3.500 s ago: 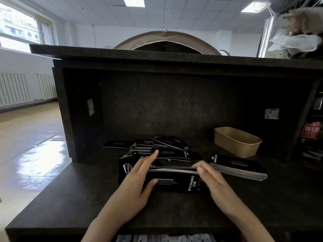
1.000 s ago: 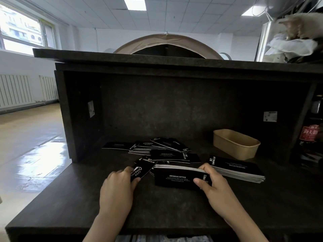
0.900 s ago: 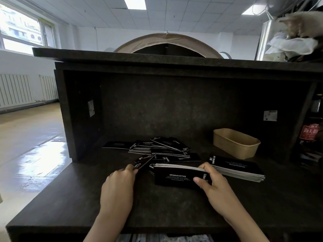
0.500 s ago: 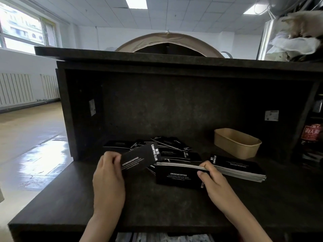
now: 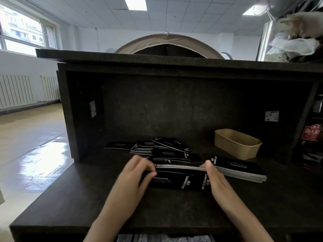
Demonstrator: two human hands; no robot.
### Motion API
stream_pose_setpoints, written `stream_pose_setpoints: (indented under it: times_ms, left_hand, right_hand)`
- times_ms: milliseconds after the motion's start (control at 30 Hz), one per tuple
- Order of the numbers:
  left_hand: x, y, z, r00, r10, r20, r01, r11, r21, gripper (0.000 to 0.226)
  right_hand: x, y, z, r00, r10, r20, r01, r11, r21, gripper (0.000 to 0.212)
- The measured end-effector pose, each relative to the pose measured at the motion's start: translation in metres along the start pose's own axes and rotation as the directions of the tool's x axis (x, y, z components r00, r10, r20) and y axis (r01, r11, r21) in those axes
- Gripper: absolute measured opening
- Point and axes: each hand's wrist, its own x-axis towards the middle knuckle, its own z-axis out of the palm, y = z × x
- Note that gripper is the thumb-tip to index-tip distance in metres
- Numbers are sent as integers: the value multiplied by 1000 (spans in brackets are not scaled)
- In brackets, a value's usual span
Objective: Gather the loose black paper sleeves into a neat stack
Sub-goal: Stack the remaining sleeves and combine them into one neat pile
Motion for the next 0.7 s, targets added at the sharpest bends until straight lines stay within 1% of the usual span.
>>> stream_pose_setpoints:
  times_ms: [33,67,133,167,200,233,300,367,433,500,533,600,700]
  left_hand:
    - [1,0,5,995,26,97,-32,998,56,12]
    - [1,1,10,987,21,161,-33,997,71,21]
    - [1,1,14,973,-19,232,17,1000,8,47]
    - [1,1,15,964,-32,265,39,999,-21,59]
    - [1,1,15,952,-39,304,51,998,-31,67]
    - [1,2,16,940,-38,338,50,998,-27,69]
    - [2,4,18,932,-19,363,31,999,-27,61]
    - [4,6,18,936,-7,352,32,997,-66,47]
    - [6,3,17,941,-9,338,41,995,-87,39]
    - [6,-2,17,953,-14,302,38,996,-76,35]
    - [5,-4,17,958,-22,288,43,997,-66,34]
    - [4,-3,18,953,-45,300,62,997,-45,33]
    - [5,-1,17,926,-53,373,59,998,-4,32]
  right_hand:
    - [0,1,-1,1000,-13,4,13,1000,-12,78]
    - [-1,1,-1,1000,-22,19,22,1000,-3,69]
    - [-2,0,-1,994,-83,65,85,996,-39,48]
    - [-2,-1,-1,989,-108,101,118,988,-97,45]
    - [-3,0,0,984,-115,138,136,979,-154,39]
    - [-2,1,1,978,-122,168,154,969,-192,30]
    - [0,1,1,972,-141,190,184,956,-230,12]
    - [0,1,1,970,-163,180,205,947,-246,2]
    - [0,3,1,972,-203,121,229,936,-267,12]
    - [1,8,-1,969,-245,41,246,925,-290,20]
    - [1,11,-1,964,-264,29,259,912,-319,23]
    - [2,13,0,954,-294,59,295,879,-374,27]
    - [2,12,3,949,-298,104,314,858,-406,27]
